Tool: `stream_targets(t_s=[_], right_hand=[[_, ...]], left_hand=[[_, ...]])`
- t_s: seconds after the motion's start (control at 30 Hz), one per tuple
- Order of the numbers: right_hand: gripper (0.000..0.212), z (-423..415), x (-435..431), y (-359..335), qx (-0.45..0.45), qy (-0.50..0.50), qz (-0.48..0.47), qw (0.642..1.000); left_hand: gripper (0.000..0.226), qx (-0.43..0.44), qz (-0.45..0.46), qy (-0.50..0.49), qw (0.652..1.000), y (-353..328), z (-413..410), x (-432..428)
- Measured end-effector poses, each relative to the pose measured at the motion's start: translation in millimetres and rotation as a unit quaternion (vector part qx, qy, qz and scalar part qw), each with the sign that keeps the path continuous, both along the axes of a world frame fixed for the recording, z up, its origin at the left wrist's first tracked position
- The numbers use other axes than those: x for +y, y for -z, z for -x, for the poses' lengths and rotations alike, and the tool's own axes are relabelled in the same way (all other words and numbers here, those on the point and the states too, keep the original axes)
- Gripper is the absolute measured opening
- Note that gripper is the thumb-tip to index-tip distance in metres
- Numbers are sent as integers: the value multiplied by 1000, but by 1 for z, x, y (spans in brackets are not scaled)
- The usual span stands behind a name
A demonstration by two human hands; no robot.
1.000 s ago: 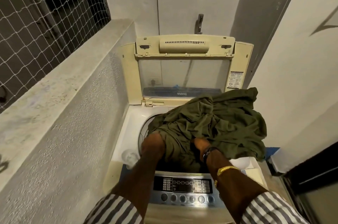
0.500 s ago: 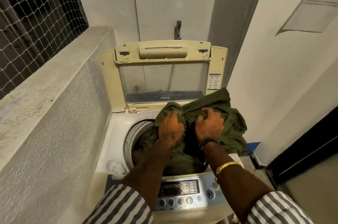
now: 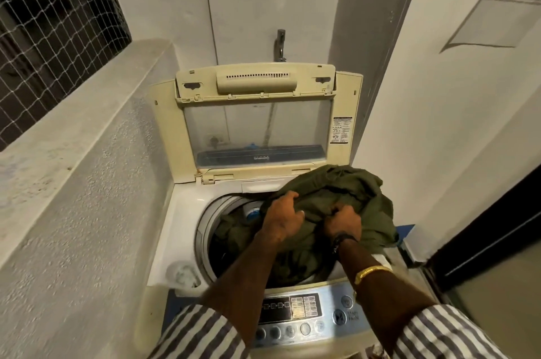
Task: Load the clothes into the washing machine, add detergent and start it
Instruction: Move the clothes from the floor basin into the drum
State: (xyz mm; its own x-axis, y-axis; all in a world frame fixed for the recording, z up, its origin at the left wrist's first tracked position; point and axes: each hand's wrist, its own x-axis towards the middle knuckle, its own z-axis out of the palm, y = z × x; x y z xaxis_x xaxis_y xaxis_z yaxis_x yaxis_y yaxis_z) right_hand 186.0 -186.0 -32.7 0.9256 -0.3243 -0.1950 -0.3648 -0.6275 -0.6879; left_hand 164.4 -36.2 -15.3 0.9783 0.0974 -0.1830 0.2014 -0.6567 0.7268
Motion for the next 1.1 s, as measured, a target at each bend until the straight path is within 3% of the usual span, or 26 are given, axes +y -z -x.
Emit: stream_targets(t_s=[0.2, 0.27, 0.37, 0.47, 0.57, 0.63, 0.67, 0.73, 0.77, 0.83, 0.93, 1.0, 1.1], right_hand=[[11, 6, 44, -7, -56, -117, -80, 988], [17, 9, 61, -11, -70, -171, -81, 979], [33, 13, 79, -10, -80, -243, -60, 965], [23, 14, 89, -4, -46, -320, -80, 943], [11, 13, 90, 0, -46, -285, -144, 946], [18, 5, 80, 2, -97, -212, -64, 970], [25, 1, 71, 4, -106, -189, 28, 976], [40, -6, 50, 8, -82, -152, 213, 962], [45, -9, 38, 9, -75, -133, 254, 955], [60, -16, 17, 13, -67, -110, 260, 957], [104, -21, 1, 16, -8, -86, 247, 965], [110, -23, -5, 19, 14, -96, 267, 959], [101, -29, -16, 18, 31, -135, 342, 929]], left_hand=[[66, -13, 2, -12, 1000, 6, 6, 17], [64, -27, -36, 8, 999, 3, 9, 23], [53, -17, -81, 17, 996, 5, 14, 41], [40, 49, -119, 21, 991, 14, 19, 66], [36, 77, -182, -25, 980, 22, 25, 77], [33, 108, -200, -52, 972, 28, 28, 76], [33, 126, -199, -53, 970, 32, 30, 75], [35, 157, -190, -33, 968, 39, 31, 73], [36, 167, -185, -22, 968, 43, 30, 72], [37, 169, -178, -10, 969, 49, 24, 70], [35, 139, -178, -10, 974, 39, 19, 63], [34, 110, -167, -13, 980, 32, 15, 58], [34, 83, -163, -21, 983, 26, 8, 52]])
